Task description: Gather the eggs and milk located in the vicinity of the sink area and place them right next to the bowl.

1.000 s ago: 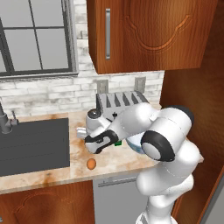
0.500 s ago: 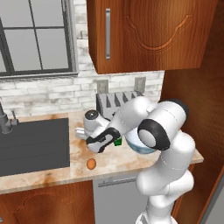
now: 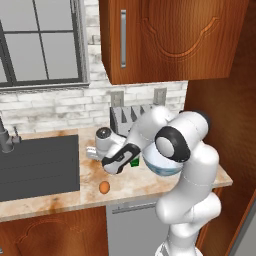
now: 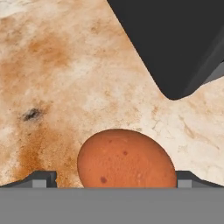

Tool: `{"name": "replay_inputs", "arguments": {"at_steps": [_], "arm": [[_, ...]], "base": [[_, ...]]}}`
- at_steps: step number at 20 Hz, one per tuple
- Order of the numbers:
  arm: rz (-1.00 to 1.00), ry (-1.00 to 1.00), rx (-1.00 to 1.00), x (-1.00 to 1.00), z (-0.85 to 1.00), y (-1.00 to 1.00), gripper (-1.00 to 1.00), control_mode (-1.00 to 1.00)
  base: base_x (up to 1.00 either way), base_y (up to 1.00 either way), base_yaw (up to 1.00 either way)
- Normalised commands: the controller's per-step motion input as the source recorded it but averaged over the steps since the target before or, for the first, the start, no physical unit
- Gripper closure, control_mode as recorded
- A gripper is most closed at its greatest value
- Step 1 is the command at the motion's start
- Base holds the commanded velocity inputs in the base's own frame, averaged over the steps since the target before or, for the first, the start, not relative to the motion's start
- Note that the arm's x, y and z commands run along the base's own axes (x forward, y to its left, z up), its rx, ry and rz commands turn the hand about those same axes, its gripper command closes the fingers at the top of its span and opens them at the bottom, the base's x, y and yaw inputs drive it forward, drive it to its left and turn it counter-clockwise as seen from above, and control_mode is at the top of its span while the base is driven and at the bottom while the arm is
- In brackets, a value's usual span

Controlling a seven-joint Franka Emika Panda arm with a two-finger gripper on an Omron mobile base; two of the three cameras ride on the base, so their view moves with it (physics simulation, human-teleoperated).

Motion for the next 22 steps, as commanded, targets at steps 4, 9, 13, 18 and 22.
{"name": "replay_inputs", "arguments": {"at_steps": [4, 9, 13, 18, 22], "arm": [[-0.02, 0.0, 0.0, 0.16, -0.12, 0.0, 1.0, -1.0], [-0.01, 0.0, 0.0, 0.1, -0.09, 0.0, 1.0, -1.0], [0.0, 0.0, 0.0, 0.08, -0.06, 0.0, 1.0, -1.0], [0.0, 0.0, 0.0, 0.04, -0.01, 0.0, 1.0, -1.0], [0.0, 0.0, 0.0, -0.18, 0.01, 0.0, 1.0, -1.0]], "base": [[0.0, 0.0, 0.0], [0.0, 0.0, 0.0], [0.0, 0.0, 0.0], [0.0, 0.0, 0.0], [0.0, 0.0, 0.0]]}}
